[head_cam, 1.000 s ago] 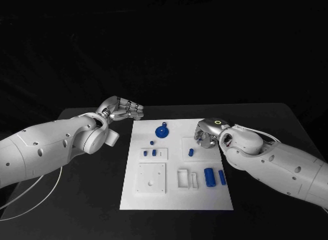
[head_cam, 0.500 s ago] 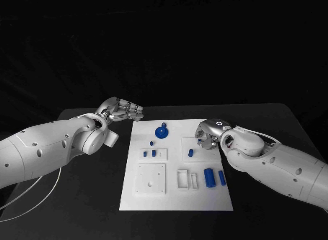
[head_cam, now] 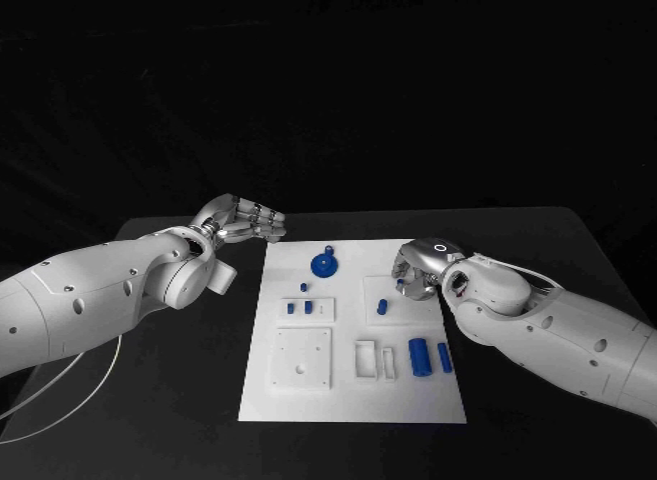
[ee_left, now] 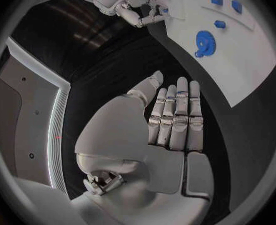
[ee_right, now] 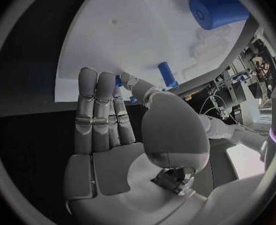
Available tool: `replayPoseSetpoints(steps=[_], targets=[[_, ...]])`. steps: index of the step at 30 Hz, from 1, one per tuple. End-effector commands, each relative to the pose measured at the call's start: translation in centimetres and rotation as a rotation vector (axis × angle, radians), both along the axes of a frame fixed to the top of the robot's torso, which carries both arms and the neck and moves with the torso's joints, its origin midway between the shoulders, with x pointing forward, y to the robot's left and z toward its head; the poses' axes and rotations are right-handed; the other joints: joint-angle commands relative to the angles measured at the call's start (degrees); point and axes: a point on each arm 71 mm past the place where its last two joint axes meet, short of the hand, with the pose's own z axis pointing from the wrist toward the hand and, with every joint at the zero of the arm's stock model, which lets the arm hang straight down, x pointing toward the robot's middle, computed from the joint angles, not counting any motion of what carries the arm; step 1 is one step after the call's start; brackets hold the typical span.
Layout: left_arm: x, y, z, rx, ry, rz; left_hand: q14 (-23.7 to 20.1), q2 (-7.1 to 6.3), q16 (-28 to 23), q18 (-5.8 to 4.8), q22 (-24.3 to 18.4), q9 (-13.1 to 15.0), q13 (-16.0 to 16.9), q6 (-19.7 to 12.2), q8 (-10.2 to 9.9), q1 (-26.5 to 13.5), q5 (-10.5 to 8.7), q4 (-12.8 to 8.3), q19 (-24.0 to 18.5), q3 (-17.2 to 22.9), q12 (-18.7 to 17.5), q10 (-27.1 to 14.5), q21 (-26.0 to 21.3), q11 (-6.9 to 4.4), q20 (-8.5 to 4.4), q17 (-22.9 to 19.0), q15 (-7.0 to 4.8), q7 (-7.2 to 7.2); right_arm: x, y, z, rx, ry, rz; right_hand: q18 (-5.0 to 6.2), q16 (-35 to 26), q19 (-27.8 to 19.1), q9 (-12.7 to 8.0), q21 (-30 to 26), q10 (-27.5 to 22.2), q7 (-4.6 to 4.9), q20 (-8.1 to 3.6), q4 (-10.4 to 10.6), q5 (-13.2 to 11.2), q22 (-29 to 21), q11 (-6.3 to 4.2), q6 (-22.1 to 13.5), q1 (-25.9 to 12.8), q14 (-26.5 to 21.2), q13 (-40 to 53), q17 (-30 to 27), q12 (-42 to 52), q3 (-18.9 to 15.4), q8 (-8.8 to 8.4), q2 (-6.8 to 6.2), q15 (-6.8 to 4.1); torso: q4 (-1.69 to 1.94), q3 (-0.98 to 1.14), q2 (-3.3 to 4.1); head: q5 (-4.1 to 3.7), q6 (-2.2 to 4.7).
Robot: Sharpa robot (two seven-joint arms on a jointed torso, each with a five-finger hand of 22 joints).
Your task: Assemble the parts on the task board
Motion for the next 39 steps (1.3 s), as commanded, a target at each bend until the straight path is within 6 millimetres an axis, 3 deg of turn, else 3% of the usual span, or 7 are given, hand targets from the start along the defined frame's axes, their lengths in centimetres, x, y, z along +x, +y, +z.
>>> replayPoseSetpoints(steps=[1, 7, 14, 18, 26, 32, 39], targets=[[0.02, -0.16, 0.15, -0.005, 0.000, -0.013, -0.25, 0.45, -0.08, -0.40, -0.09, 0.09, 0.02, 0.04, 0.06, 0.09, -0.04, 0.03, 0.28, -0.46, 0.04, -0.45, 0.16, -0.02, 0.25, 0.08, 0.03, 0.17, -0.22, 0.03, -0.54, -0.021, 0.008, 0.001, -0.22, 0.37, -0.20, 0.18, -0.17, 1.74, -0.22, -0.42, -0.23, -0.96, 0.52, -0.47, 1.36, 0.62, -0.01, 0.28, 0.15, 0.09, 0.57, -0.05, 0.86, -0.55, 0.00, 0.00, -0.02, -0.02, -0.02], [0.04, -0.09, 0.13, -0.004, 0.002, -0.012, -0.21, 0.49, -0.08, -0.39, -0.12, 0.09, 0.02, 0.03, 0.06, 0.09, -0.05, 0.05, 0.32, -0.48, 0.03, -0.48, 0.18, -0.01, 0.23, 0.08, 0.02, 0.17, -0.14, -0.18, -0.46, -0.026, -0.014, -0.012, -0.40, 0.57, -0.91, 0.13, 0.45, 3.12, -0.31, -0.95, -1.62, -1.74, 3.13, -0.76, 2.20, 1.34, -0.25, 0.33, 0.62, 0.10, 1.44, -0.20, 1.69, -0.86, -0.01, -0.02, 0.01, -0.08, -0.03], [0.09, 0.00, 0.12, -0.003, 0.003, -0.009, -0.25, 0.50, -0.11, -0.41, -0.21, 0.09, 0.02, -0.03, 0.05, 0.13, -0.05, 0.07, 0.31, -0.52, 0.03, -0.57, 0.16, 0.01, 0.23, 0.07, 0.04, 0.18, -0.07, -0.35, -0.34, -0.023, -0.037, -0.026, -0.06, 0.46, -1.65, -0.05, 0.03, 0.15, 0.33, -0.73, -1.78, -1.72, 4.75, 0.15, -0.39, 0.40, -0.74, 0.17, 0.87, 0.03, 2.36, -0.32, 0.28, -0.57, -0.01, -0.02, 0.01, -0.07, -0.05], [0.09, 0.04, 0.11, -0.002, 0.003, -0.008, -0.25, 0.50, -0.11, -0.41, -0.21, 0.09, 0.02, -0.03, 0.05, 0.13, -0.05, 0.07, 0.31, -0.52, 0.03, -0.57, 0.16, 0.01, 0.23, 0.07, 0.04, 0.18, -0.12, -0.30, -0.36, -0.028, -0.031, -0.025, 0.10, 0.55, -1.39, 0.02, -0.74, 0.66, 0.23, -0.54, -1.18, -1.81, 5.50, 0.00, -0.29, 0.46, -0.80, 0.24, 1.04, 0.02, 1.99, -0.23, -0.16, -0.62, 0.01, -0.02, 0.01, -0.09, -0.10], [0.10, 0.10, 0.10, 0.000, 0.005, -0.006, -0.27, 0.54, -0.10, -0.41, -0.32, 0.09, 0.02, -0.07, 0.06, 0.10, -0.04, 0.14, 0.32, -0.56, 0.04, -0.63, 0.16, 0.04, 0.25, 0.07, 0.05, 0.19, -0.25, -0.14, -0.38, -0.036, -0.031, -0.025, -0.28, 0.54, -0.74, 0.14, -1.26, 4.54, -0.43, -1.08, -1.27, -2.63, 6.31, -1.20, 2.12, 1.79, -0.46, 0.52, 1.13, 0.16, 0.89, -0.14, 1.53, -1.24, 0.02, -0.02, 0.00, -0.12, -0.15], [0.10, 0.14, 0.09, 0.000, 0.005, -0.005, -0.26, 0.55, -0.09, -0.40, -0.42, 0.09, 0.02, -0.08, 0.06, 0.11, -0.04, 0.19, 0.35, -0.59, 0.04, -0.71, 0.16, 0.05, 0.26, 0.07, 0.05, 0.18, -0.26, -0.13, -0.27, -0.042, -0.053, -0.034, -1.09, 0.41, 0.19, 0.37, -0.93, 6.99, -1.13, -2.14, -2.08, -3.30, 7.35, -1.98, 4.76, 2.15, -0.07, 0.69, 1.33, 0.24, 1.37, -0.08, 2.92, -2.07, 0.03, 0.00, 0.01, -0.13, -0.19], [0.10, 0.21, 0.09, 0.001, 0.006, -0.004, -0.26, 0.55, -0.09, -0.40, -0.42, 0.09, 0.02, -0.08, 0.06, 0.11, -0.04, 0.19, 0.35, -0.59, 0.04, -0.71, 0.16, 0.05, 0.26, 0.07, 0.05, 0.18, -0.33, -0.06, -0.18, -0.039, -0.075, -0.039, -1.65, 0.22, 0.88, 0.36, -1.13, 7.65, -1.32, -2.54, -2.77, -3.31, 8.34, -2.18, 5.42, 1.69, 0.10, 0.62, 1.90, 0.19, 1.48, -0.15, 3.42, -2.26, -0.02, -0.01, 0.02, -0.10, -0.25]])
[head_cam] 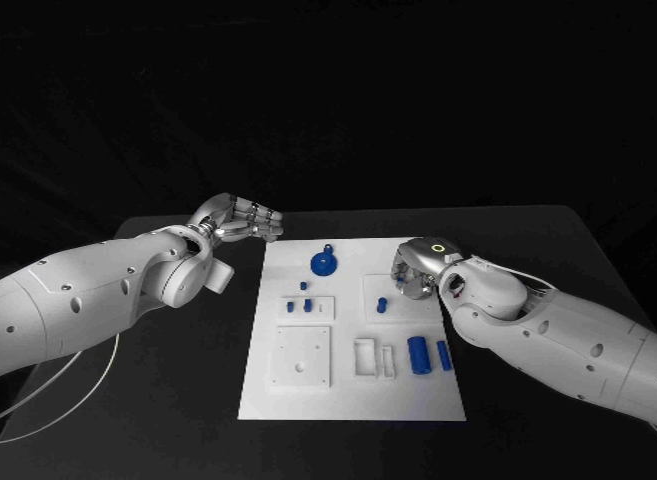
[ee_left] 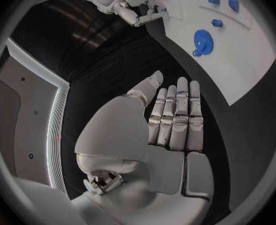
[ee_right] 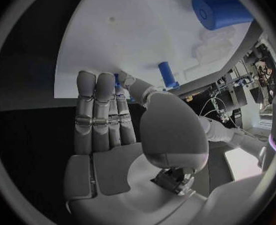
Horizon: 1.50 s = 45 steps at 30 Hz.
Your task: Assemble the parts on the task board
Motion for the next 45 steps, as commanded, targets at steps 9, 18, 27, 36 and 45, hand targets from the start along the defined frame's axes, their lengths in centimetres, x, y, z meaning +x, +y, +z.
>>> replayPoseSetpoints(steps=[9, 18, 27, 36, 45], targets=[[0.1, 0.0, 0.1, -0.003, -0.002, -0.009, -0.23, 0.60, -0.09, -0.39, -0.17, 0.10, 0.03, -0.07, 0.07, 0.16, -0.03, 0.09, 0.19, -0.47, 0.05, -0.38, 0.18, 0.08, 0.03, 0.08, 0.05, 0.20, -0.1, -0.2, 0.5, 0.039, -0.053, -0.019, 0.02, -0.04, 1.24, 0.10, 0.64, 2.08, -0.17, -0.42, -0.51, -0.09, 2.31, -0.93, 1.01, 0.33, 0.30, 0.24, 1.20, 0.19, 0.04, -0.14, 1.07, -0.46, 0.06, 0.02, 0.00, 0.13, 0.09], [0.2, 0.2, 0.1, 0.001, -0.006, 0.007, -0.48, 0.51, -0.13, -0.40, -0.35, 0.09, 0.03, -0.27, 0.06, 0.25, 0.05, 0.08, 0.08, -0.51, 0.04, -0.60, 0.13, 0.16, 0.10, 0.03, 0.15, 0.25, 0.0, -0.3, 2.2, 0.141, -0.060, -0.016, -0.10, -0.39, 1.57, 0.10, -0.39, 2.03, -0.18, -0.41, -0.36, -0.10, 3.61, -0.95, 1.00, 0.57, 0.39, 0.23, 1.52, 0.19, -0.45, -0.14, 1.23, -0.48, -0.10, -0.07, -0.09, 0.16, 0.06], [0.3, 0.1, 0.1, 0.002, -0.006, 0.006, -0.56, 0.50, -0.11, -0.38, -0.46, 0.09, 0.03, -0.30, 0.06, 0.31, 0.07, 0.10, 0.03, -0.50, 0.05, -0.63, 0.13, 0.18, 0.14, 0.02, 0.18, 0.26, -0.1, 0.0, 3.4, 0.196, -0.084, -0.001, -0.03, -0.64, 1.93, 0.09, -1.57, 1.98, -0.18, -0.40, -0.34, -0.10, 4.61, -0.91, 0.99, 0.70, 0.46, 0.21, 1.71, 0.18, -0.42, -0.14, 1.23, -0.46, 0.00, -0.05, -0.01, 0.38, 0.31], [0.2, -0.2, 0.2, 0.001, -0.020, 0.015, -0.65, 0.50, -0.11, -0.37, -0.58, 0.09, 0.03, -0.33, 0.05, 0.38, 0.08, 0.13, -0.01, -0.49, 0.06, -0.69, 0.15, 0.19, 0.17, 0.02, 0.20, 0.28, -2.1, 2.6, 4.0, 0.277, -0.083, 0.091, 0.05, -0.78, 2.39, 0.08, -2.58, 1.97, -0.18, -0.34, -0.35, -0.11, 5.82, -0.91, 0.99, 0.80, 0.52, 0.19, 1.90, 0.20, -0.63, -0.14, 1.33, -0.44, -0.19, -0.19, -0.09, 1.44, 0.43], [0.4, -0.8, 0.6, -0.013, -0.069, 0.066, -0.36, 0.47, -0.08, -0.34, -0.56, 0.10, 0.02, 0.04, 0.08, 0.43, 0.19, 0.21, 0.21, -0.46, 0.06, -0.17, 0.29, 0.04, 0.06, 0.07, 0.07, 0.21, -5.5, 6.9, 4.0, 0.329, -0.080, 0.225, 0.08, -0.81, 2.65, 0.08, -3.12, 1.97, -0.17, -0.36, -0.43, -0.10, 6.28, -0.90, 0.98, 0.83, 0.59, 0.19, 1.94, 0.18, -0.73, -0.14, 1.42, -0.44, -0.27, -0.81, -0.53, 3.07, 0.16]])
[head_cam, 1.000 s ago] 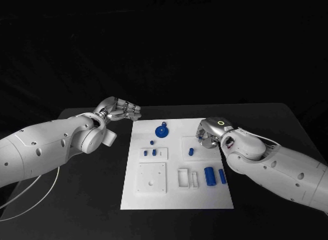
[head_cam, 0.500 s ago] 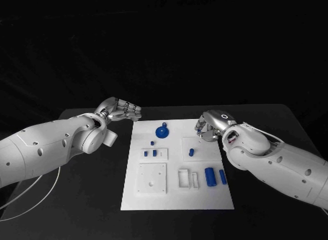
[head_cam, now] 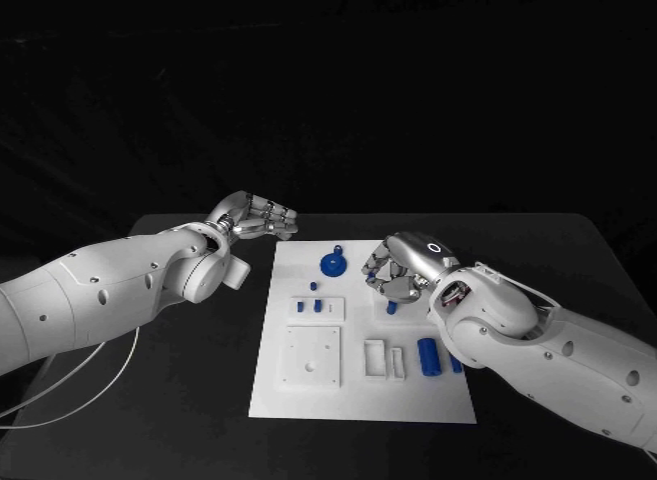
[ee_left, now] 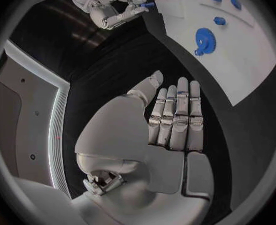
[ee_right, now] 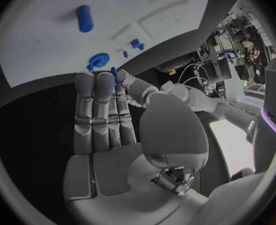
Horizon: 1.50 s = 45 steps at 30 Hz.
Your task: Assemble the parts on the task board
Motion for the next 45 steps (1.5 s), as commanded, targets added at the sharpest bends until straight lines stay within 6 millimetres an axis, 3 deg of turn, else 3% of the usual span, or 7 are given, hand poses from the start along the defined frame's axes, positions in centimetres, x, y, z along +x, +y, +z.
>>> replayPoseSetpoints(steps=[1, 10, 13, 16, 24, 34, 45], targets=[[0.2, -0.4, 0.5, -0.019, -0.053, 0.055, -0.09, 0.26, -0.07, -0.33, 0.00, 0.08, 0.03, 0.27, 0.08, 0.23, 0.22, 0.06, 0.23, -0.28, 0.06, 0.07, 0.30, -0.19, 0.03, 0.08, -0.17, 0.01, -1.4, 1.8, -0.2, 0.016, -0.029, 0.066, 1.26, -0.41, 0.62, 0.02, -0.53, 1.26, 0.17, -0.04, 0.00, 0.12, 0.28, -0.94, 0.34, 0.64, 0.16, 0.16, 0.12, 0.22, -0.40, -0.15, 0.88, -0.07, 0.01, -0.53, -0.32, 0.95, -0.14], [0.6, -1.6, 0.6, -0.037, -0.064, 0.094, 0.00, 0.29, -0.08, -0.38, 0.41, 0.07, 0.02, 0.46, 0.07, 0.27, 0.27, 0.23, 0.23, -0.13, 0.05, 0.19, 0.34, -0.22, -0.05, 0.05, -0.21, -0.01, -4.0, 5.4, -2.6, -0.003, -0.015, 0.142, 1.27, -0.29, 1.04, 0.00, -1.04, 1.25, 0.14, -0.05, -0.06, 0.14, 1.13, -0.99, 0.33, 0.58, 0.21, 0.14, 0.14, 0.20, -0.32, -0.10, 0.87, -0.14, 0.22, -1.40, -0.74, 2.24, -0.90], [0.7, -2.0, 0.5, -0.041, -0.062, 0.094, 0.02, 0.29, -0.09, -0.40, 0.59, 0.07, 0.02, 0.50, 0.06, 0.27, 0.28, 0.30, 0.21, -0.08, 0.05, 0.22, 0.34, -0.23, -0.08, 0.04, -0.22, -0.01, -4.4, 6.0, -3.3, -0.016, -0.005, 0.151, 1.27, -0.25, 1.13, 0.01, -1.23, 1.27, 0.15, -0.06, -0.08, 0.13, 1.28, -0.95, 0.39, 0.59, 0.25, 0.14, 0.13, 0.22, -0.30, -0.13, 0.85, -0.10, 0.24, -1.39, -0.71, 2.64, -1.07], [0.7, -2.4, 0.5, -0.044, -0.060, 0.090, 0.02, 0.29, -0.09, -0.40, 0.59, 0.07, 0.02, 0.50, 0.06, 0.27, 0.28, 0.30, 0.21, -0.08, 0.05, 0.22, 0.34, -0.23, -0.08, 0.04, -0.22, -0.01, -4.6, 6.4, -4.2, -0.033, 0.010, 0.157, 1.26, -0.23, 1.19, 0.01, -1.28, 1.29, 0.14, -0.06, -0.11, 0.12, 1.41, -0.96, 0.41, 0.56, 0.26, 0.15, 0.12, 0.23, -0.30, -0.13, 0.83, -0.09, 0.32, -1.61, -0.73, 2.62, -1.19], [0.7, -3.1, 0.5, -0.048, -0.055, 0.074, -0.15, 0.33, -0.11, -0.37, 0.76, 0.06, 0.02, 0.44, 0.05, 0.34, 0.32, 0.37, 0.10, 0.04, 0.04, 0.08, 0.29, -0.18, -0.03, 0.02, -0.17, -0.01, -5.0, 6.8, -6.4, -0.054, 0.046, 0.160, 1.26, -0.21, 1.25, 0.01, -1.40, 1.30, 0.14, -0.06, -0.15, 0.12, 1.56, -0.96, 0.42, 0.55, 0.26, 0.15, 0.10, 0.23, -0.28, -0.13, 0.85, -0.09, 0.32, -1.40, -0.69, 3.09, -1.79], [0.6, -3.1, 0.4, -0.050, -0.052, 0.067, -0.24, 0.36, -0.12, -0.38, 0.80, 0.06, 0.02, 0.35, 0.04, 0.38, 0.29, 0.40, 0.05, 0.07, 0.03, 0.00, 0.26, -0.15, 0.00, 0.00, -0.13, 0.02, -5.6, 6.8, -7.8, -0.057, 0.070, 0.160, 1.26, -0.18, 1.37, 0.01, -1.64, 1.30, 0.14, -0.07, -0.24, 0.12, 1.85, -0.95, 0.42, 0.54, 0.26, 0.14, 0.07, 0.23, -0.23, -0.13, 0.88, -0.09, 0.23, -1.39, -0.71, 3.98, -2.32], [0.6, -3.1, 0.4, -0.052, -0.046, 0.058, -0.38, 0.43, -0.10, -0.31, 1.09, 0.07, 0.02, 0.50, 0.07, 0.54, 0.27, 0.48, -0.07, 0.08, 0.04, -0.13, 0.28, -0.11, 0.05, -0.01, -0.09, -0.02, -5.3, 6.3, -8.9, -0.076, 0.059, 0.138, 1.26, -0.02, 1.79, 0.01, -2.46, 1.38, 0.11, -0.08, -0.48, 0.12, 2.83, -0.95, 0.51, 0.46, 0.25, 0.14, 0.00, 0.23, -0.08, -0.14, 0.93, -0.10, 0.18, -1.39, -0.75, 4.30, -2.49]])
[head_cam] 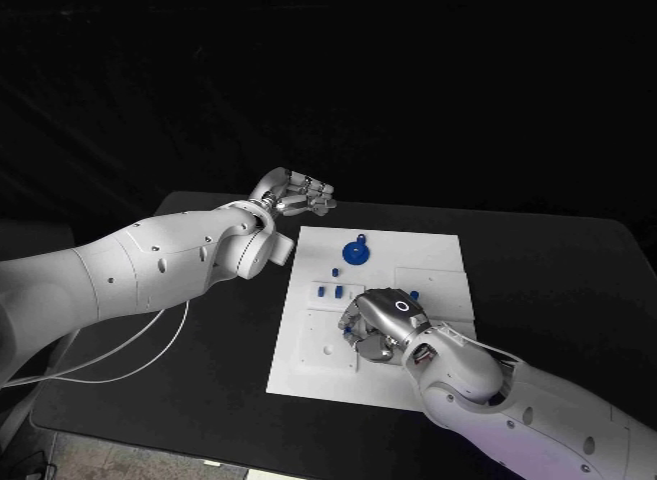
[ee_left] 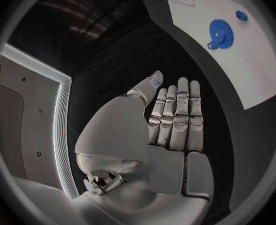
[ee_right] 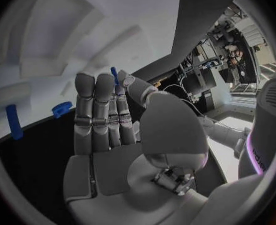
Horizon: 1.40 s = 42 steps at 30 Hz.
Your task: Assemble the parts on the task board
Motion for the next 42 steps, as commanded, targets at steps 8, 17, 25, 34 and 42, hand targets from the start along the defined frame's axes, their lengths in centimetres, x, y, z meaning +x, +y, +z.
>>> replayPoseSetpoints(steps=[8, 17, 25, 34, 42], targets=[[-0.07, -0.20, 0.19, -0.012, -0.007, -0.015, -0.38, 0.13, -0.10, -0.31, 0.05, 0.03, 0.02, 0.50, 0.07, 0.24, 0.27, 0.32, -0.07, -0.08, 0.04, -0.14, 0.27, -0.11, 0.05, -0.01, -0.09, -0.02, 0.05, -0.14, -0.37, -0.019, -0.054, -0.005, 1.25, 0.38, 0.74, 0.03, -0.51, 1.41, 0.01, -0.08, -0.29, 0.17, 0.95, -0.97, 0.54, 0.46, 0.11, 0.13, -0.07, 0.21, 0.38, -0.15, 0.79, -0.20, -0.06, -0.01, -0.02, 0.32, 0.01], [-0.09, -0.29, 0.19, -0.011, -0.007, -0.018, -0.41, 0.14, -0.11, -0.27, 0.33, 0.03, 0.02, 0.44, 0.06, 0.33, 0.27, 0.39, -0.13, -0.13, 0.05, -0.17, 0.27, -0.10, 0.07, -0.01, -0.07, -0.02, 0.02, -0.04, -0.40, -0.013, -0.069, -0.013, 1.23, 0.48, 0.94, 0.03, -0.70, 1.46, -0.02, -0.10, -0.29, 0.18, 1.39, -0.98, 0.59, 0.50, 0.14, 0.13, -0.06, 0.20, 0.46, -0.14, 0.70, -0.21, -0.07, 0.00, -0.02, 0.62, 0.12], [-0.14, -0.44, 0.21, 0.002, -0.012, -0.029, -0.40, 0.18, -0.10, -0.27, 0.36, 0.03, 0.02, 0.43, 0.06, 0.29, 0.28, 0.44, -0.14, -0.14, 0.05, -0.18, 0.26, -0.10, 0.08, -0.01, -0.07, -0.02, -0.04, 0.19, -0.32, -0.009, -0.076, -0.010, 1.23, 0.48, 0.94, 0.03, -0.70, 1.46, -0.02, -0.10, -0.29, 0.18, 1.39, -0.98, 0.59, 0.50, 0.14, 0.13, -0.06, 0.20, 0.46, -0.14, 0.70, -0.21, -0.11, -0.05, -0.05, 0.82, 0.00], [-0.14, -0.50, 0.19, 0.004, -0.010, -0.032, -0.40, 0.18, -0.10, -0.27, 0.36, 0.03, 0.02, 0.43, 0.06, 0.29, 0.28, 0.44, -0.14, -0.14, 0.05, -0.18, 0.26, -0.10, 0.08, -0.01, -0.07, -0.02, -0.03, 0.40, -0.43, -0.014, -0.066, -0.005, 1.23, 0.56, 1.12, 0.03, -1.15, 1.51, -0.02, -0.11, -0.22, 0.18, 1.88, -1.00, 0.64, 0.52, 0.10, 0.13, -0.07, 0.21, 0.47, -0.15, 0.66, -0.22, -0.05, -0.07, -0.03, 0.90, -0.09], [-0.13, -0.48, 0.17, 0.005, -0.007, -0.033, -0.46, 0.17, -0.11, -0.24, 0.48, 0.03, 0.02, 0.37, 0.07, 0.28, 0.25, 0.57, -0.18, -0.16, 0.04, -0.28, 0.23, -0.07, 0.11, -0.01, -0.04, -0.01, 0.01, 0.35, -0.57, -0.023, -0.054, -0.005, 1.22, 0.61, 1.30, 0.03, -1.56, 1.50, -0.02, -0.11, -0.31, 0.18, 2.26, -0.99, 0.64, 0.53, 0.09, 0.14, -0.09, 0.22, 0.31, -0.14, 0.73, -0.22, -0.10, -0.09, -0.02, 0.96, -0.23]])
